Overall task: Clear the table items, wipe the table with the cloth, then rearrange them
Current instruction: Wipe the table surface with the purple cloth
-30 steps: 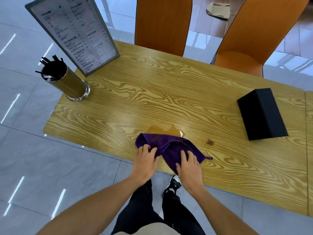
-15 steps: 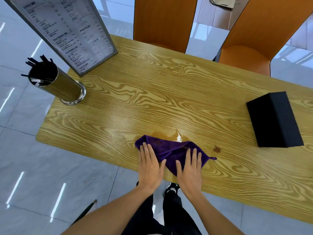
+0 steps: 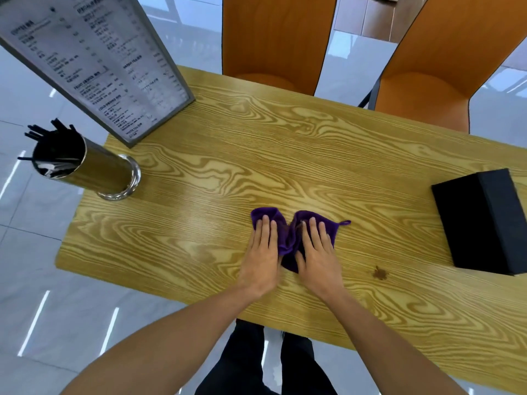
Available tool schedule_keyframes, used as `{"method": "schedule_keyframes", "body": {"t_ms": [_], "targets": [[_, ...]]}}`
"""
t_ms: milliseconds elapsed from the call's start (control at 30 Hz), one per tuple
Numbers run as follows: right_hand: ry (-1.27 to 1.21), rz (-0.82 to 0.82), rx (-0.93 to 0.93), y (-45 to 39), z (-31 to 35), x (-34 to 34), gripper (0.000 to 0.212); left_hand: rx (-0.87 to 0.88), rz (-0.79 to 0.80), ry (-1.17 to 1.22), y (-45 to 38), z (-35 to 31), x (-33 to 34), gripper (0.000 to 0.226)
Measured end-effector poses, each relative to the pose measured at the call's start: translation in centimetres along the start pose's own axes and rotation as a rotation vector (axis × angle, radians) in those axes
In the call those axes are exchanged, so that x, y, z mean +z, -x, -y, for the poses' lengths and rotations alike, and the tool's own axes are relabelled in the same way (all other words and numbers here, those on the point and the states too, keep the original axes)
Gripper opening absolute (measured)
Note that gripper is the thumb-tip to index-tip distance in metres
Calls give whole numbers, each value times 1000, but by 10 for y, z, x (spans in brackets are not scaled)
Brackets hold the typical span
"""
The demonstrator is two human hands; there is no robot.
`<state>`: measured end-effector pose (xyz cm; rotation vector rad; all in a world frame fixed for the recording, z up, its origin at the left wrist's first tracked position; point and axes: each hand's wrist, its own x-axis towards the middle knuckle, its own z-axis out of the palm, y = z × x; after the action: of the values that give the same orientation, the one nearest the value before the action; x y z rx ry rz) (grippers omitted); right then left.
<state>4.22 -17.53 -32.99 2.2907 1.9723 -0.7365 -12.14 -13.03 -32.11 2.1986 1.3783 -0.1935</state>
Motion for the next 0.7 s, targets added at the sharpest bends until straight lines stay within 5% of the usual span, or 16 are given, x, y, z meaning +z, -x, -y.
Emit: {"method": "schedule_keyframes", "body": {"t_ms": [433,700], "targets": [[-155,-37,-75,-105,-8,-52,61,197,2,-59,-109,10,-62,80],[-285,-56,-43,-95,0,-53,51,107,43,132,-93,3,-78,67]]}}
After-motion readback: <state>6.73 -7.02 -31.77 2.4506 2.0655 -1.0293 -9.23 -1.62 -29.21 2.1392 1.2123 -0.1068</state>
